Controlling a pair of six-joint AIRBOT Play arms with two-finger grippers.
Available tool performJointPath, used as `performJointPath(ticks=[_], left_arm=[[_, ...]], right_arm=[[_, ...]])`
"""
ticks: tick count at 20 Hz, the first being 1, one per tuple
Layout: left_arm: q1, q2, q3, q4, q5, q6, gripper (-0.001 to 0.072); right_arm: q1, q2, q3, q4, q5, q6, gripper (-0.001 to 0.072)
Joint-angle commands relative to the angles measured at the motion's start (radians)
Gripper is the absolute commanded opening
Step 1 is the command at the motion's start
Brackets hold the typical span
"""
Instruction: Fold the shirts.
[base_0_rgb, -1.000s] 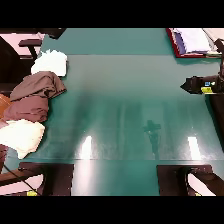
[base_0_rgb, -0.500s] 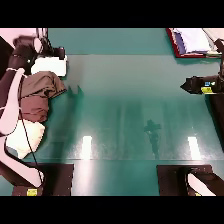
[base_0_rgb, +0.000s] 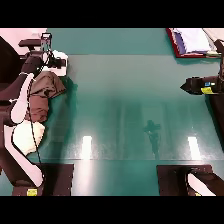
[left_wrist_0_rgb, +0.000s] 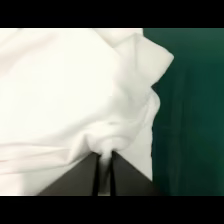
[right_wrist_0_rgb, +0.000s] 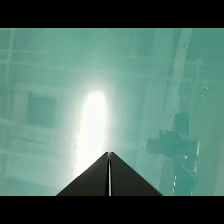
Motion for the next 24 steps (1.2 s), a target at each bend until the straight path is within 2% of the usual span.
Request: performJointPath(ticks=[1, 5, 9, 14, 18, 20, 23, 24], left_arm=[[0.002, 0.0, 0.026, -0.001, -0.05, -0.002, 0.0025], [-0.002, 0.112, 0.152, 0.001, -0.132, 0.027, 0.0024], [-0.064, 0.389, 0.229, -0.001, -0.19, 0.144, 0.0024], [-0.234, 0.688, 0.229, -0.002, -0.488, 0.282, 0.0024], [-0.403, 0.723, 0.198, -0.005, -0.678, 0.293, 0.0024], [-0.492, 0.717, 0.107, -0.058, -0.684, 0.294, 0.0024], [-0.618, 0.674, -0.042, -0.232, -0.649, 0.294, 0.0026], [-0.652, 0.652, -0.09, -0.303, -0.607, 0.295, 0.0062]], right_arm=[[0.0, 0.0, 0.0, 0.0, -0.007, 0.0, 0.0014], [0.0, 0.027, 0.014, 0.0, -0.054, 0.0, 0.0014], [0.0, 0.043, 0.19, -0.005, -0.086, 0.0, 0.0013], [0.0, 0.043, 0.357, -0.002, -0.111, 0.0, 0.0014], [0.0, 0.044, 0.412, 0.0, -0.068, 0.0, 0.0013], [0.0, 0.044, 0.432, 0.0, -0.027, 0.0, 0.0014], [0.0, 0.058, 0.429, 0.0, -0.009, 0.0, 0.0014], [0.0, 0.071, 0.418, 0.0, -0.011, 0.0, 0.0014]])
